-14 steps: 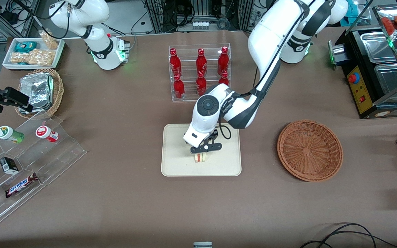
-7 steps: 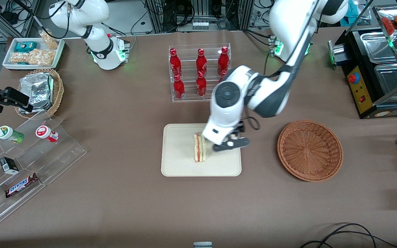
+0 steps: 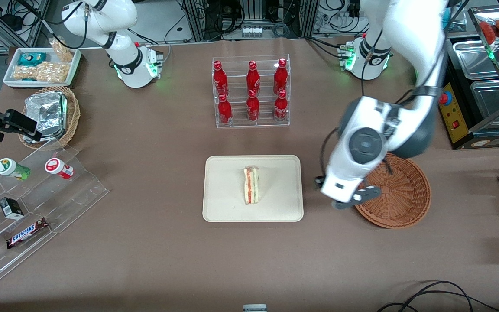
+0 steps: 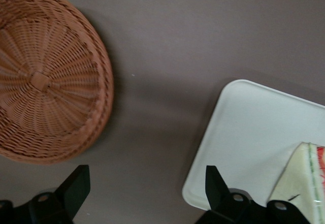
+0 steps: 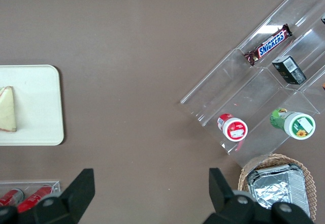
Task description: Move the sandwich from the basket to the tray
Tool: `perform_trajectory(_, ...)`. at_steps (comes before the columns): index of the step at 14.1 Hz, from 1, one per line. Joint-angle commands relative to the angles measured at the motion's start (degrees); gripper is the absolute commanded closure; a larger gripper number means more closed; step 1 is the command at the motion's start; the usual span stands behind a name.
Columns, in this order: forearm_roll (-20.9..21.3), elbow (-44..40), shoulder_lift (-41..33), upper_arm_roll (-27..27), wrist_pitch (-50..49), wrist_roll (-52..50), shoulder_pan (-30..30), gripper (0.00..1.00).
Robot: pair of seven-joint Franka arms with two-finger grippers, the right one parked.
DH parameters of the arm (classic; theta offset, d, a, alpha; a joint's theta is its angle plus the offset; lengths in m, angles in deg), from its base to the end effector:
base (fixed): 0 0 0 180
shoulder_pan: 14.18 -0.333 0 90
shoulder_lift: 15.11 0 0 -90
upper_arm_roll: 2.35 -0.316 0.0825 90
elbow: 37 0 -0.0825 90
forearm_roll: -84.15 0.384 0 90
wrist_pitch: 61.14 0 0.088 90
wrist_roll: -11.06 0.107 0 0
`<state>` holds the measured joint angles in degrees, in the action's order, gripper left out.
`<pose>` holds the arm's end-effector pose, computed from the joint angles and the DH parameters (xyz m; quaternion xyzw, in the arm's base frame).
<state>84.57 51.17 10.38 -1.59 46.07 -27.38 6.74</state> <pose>0.6239 -0.2462 0.3880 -0.9879 -0.1447 0.0484 0.0286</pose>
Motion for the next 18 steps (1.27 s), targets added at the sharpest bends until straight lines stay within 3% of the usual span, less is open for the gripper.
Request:
perform_trajectory(1,-2.52,6.74,-6.58,0.55,0.01,8.71,-5.17,0.0)
perform_trajectory(7,-2.26,18.7,-20.72,0.47,-3.57,14.35,-11.24,0.0)
perform_trajectory(9,-1.56,18.09,-23.98,0.29,-8.85,16.11,-11.86,0.0)
perform_trajectory(13,-1.21,13.61,-26.01,5.99,-14.31,23.66,-22.82,0.0)
perform_trajectory(16,-1.03,13.52,-27.5,6.53,-14.4,30.25,-23.82,0.0)
perform_trajectory(18,1.24,12.82,-28.21,6.53,-14.31,33.16,-23.82,0.0)
